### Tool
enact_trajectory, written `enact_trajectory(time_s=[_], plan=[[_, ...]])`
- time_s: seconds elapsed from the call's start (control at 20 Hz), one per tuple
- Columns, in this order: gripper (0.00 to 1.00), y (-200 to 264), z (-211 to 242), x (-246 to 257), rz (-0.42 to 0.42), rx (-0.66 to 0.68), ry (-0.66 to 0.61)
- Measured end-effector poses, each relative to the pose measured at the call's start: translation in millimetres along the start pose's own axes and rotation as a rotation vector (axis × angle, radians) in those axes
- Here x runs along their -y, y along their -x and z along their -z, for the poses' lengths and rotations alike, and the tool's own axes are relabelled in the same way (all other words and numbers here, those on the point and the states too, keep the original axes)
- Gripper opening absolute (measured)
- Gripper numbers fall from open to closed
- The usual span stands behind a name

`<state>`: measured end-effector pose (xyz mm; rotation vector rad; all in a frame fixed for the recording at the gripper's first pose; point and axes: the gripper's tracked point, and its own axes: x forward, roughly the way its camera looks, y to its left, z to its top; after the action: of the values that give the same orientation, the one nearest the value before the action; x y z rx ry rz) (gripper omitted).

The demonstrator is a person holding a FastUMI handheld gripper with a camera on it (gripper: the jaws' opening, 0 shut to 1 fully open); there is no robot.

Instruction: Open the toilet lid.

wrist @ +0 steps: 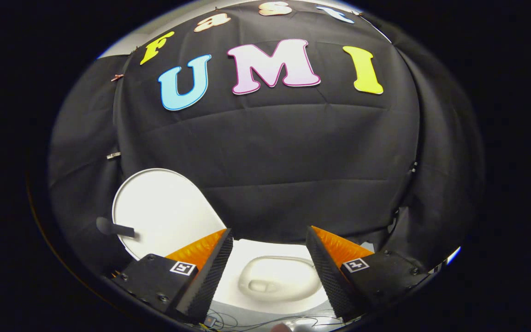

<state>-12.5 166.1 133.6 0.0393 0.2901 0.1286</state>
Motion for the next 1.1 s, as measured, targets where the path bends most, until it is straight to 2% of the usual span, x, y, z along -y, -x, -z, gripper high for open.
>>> enact_trajectory(time_s=[0.25,0.5,0.7,0.95,1.1], plan=[[0.99,-8.1,42.9,37.1,0.027,0.061,0.022],[0.99,-3.8,44.9,78.2,0.058,0.236,0.057],[0.99,0.8,63.2,87.3,0.039,0.292,0.041],[0.99,4.1,69.0,102.7,0.093,0.385,0.115],[0.99,3.6,78.2,88.3,0.044,0.401,0.126]])
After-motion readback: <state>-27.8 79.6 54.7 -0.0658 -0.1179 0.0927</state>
